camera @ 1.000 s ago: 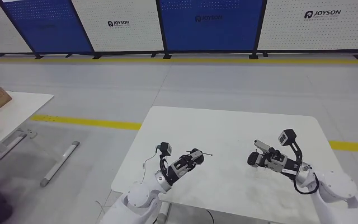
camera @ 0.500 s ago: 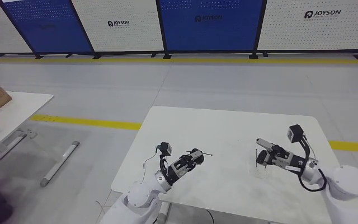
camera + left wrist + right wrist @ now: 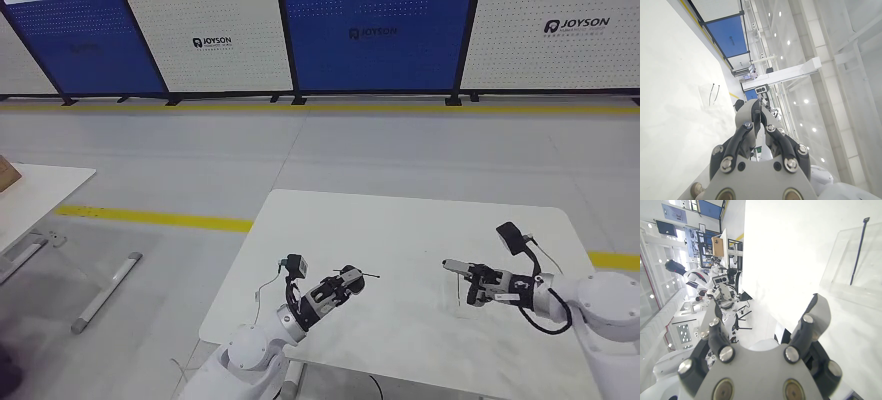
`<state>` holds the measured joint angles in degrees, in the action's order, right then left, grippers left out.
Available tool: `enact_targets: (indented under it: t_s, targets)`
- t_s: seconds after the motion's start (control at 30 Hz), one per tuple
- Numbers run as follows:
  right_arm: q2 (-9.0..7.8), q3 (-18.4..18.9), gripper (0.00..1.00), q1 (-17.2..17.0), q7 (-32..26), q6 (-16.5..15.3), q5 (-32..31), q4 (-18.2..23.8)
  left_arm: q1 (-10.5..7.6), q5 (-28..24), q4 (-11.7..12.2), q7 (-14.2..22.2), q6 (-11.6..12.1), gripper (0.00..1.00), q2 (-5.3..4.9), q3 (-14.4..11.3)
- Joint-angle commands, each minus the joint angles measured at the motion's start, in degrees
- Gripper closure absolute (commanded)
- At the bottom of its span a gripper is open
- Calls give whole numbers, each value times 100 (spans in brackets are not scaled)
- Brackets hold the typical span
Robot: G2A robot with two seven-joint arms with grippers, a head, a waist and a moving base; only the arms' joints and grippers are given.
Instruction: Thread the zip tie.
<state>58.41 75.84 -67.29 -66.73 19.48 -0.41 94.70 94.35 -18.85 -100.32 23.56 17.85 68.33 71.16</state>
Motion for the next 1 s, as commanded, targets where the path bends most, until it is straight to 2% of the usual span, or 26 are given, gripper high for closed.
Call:
enact_targets:
  t_s: [0.0, 0.2, 0.27, 0.37, 0.47, 0.53, 0.6, 0.67, 0.73, 0.97]
  targets:
    - [0, 0, 0, 0, 0, 0, -1, 0, 0, 0, 0, 0, 0, 100, 0, 0]
    - [-1, 6, 0, -4, 74, 0, -49, -8, 0, 0, 0, 0, 0, 100, 0, 0]
    - [-25, -95, 0, -46, 376, -115, -633, 255, 0, 0, 0, 0, 0, 100, 0, 0]
    - [-110, -123, 0, 32, 11, -92, -1404, 577, 0, 0, 0, 0, 0, 100, 0, 0]
    - [-173, -137, 0, 245, -583, -1, -1792, 703, 0, 0, 0, 0, 0, 100, 0, 0]
    - [-194, -224, 0, 503, -843, 0, -2095, 565, 0, 0, 0, 0, 0, 100, 0, 0]
    - [-191, -565, 0, 804, -1291, -39, -2452, 334, 0, 0, 0, 0, 0, 100, 0, 0]
    - [-151, -980, 0, 1186, -1291, 0, -2681, -87, 0, 0, 0, 0, 0, 100, 0, 0]
    - [-102, -1315, 0, 1497, -1291, 0, -2641, -411, 0, 0, 0, 0, 0, 100, 0, 0]
    - [-94, -1339, 0, 1548, -1291, 0, -2645, -472, 0, 0, 0, 0, 0, 100, 0, 0]
